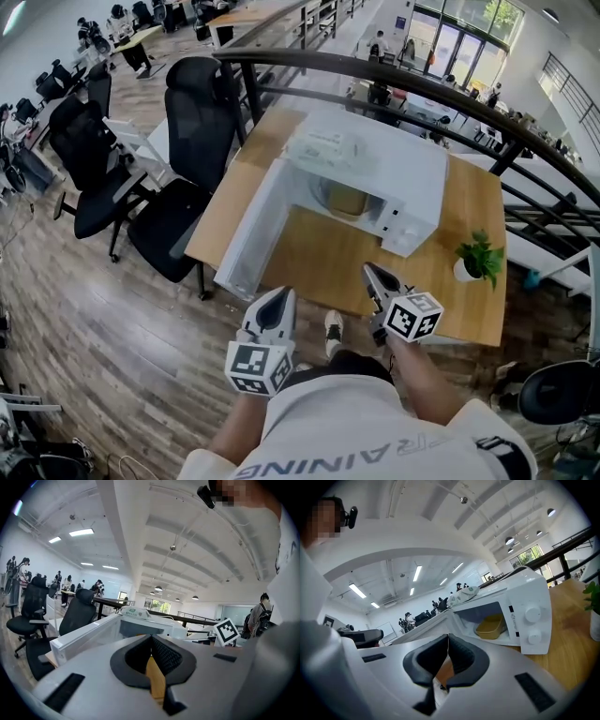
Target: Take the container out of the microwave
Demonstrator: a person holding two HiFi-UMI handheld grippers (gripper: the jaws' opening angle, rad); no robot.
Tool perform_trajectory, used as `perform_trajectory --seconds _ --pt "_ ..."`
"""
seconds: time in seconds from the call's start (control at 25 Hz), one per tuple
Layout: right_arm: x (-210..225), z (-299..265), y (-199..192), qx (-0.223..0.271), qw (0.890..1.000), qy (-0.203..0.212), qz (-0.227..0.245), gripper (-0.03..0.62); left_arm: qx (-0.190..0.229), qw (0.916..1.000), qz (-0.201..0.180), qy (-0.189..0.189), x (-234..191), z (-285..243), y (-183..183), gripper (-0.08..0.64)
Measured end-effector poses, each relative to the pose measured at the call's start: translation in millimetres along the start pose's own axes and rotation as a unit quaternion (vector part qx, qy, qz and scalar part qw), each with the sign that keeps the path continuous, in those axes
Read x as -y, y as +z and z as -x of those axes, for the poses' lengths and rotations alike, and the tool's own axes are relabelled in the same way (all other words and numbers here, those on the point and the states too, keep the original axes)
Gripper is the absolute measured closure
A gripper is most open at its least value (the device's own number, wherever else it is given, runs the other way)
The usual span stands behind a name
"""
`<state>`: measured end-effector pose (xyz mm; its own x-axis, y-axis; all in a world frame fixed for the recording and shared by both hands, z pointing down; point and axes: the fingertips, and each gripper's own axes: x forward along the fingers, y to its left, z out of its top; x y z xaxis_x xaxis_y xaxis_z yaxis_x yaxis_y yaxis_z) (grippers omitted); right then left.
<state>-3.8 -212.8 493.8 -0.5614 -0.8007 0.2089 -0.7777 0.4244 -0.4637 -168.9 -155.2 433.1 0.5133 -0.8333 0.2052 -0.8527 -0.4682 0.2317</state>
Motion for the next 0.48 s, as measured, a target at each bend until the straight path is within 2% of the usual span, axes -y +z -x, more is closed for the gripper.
perform_trajectory --seconds 0.32,0.48 --pt "42 -51 -22 -0.016 0.995 -0.024 -0.091 0.562 -0.015 0.9999 0.001 -0.002 -16 -45 3 0.529" --pt "68 -75 -34 -0.014 0.984 -0.025 -0.176 0.472 -0.027 0.9996 0.001 -0.004 -20 -65 1 0.528"
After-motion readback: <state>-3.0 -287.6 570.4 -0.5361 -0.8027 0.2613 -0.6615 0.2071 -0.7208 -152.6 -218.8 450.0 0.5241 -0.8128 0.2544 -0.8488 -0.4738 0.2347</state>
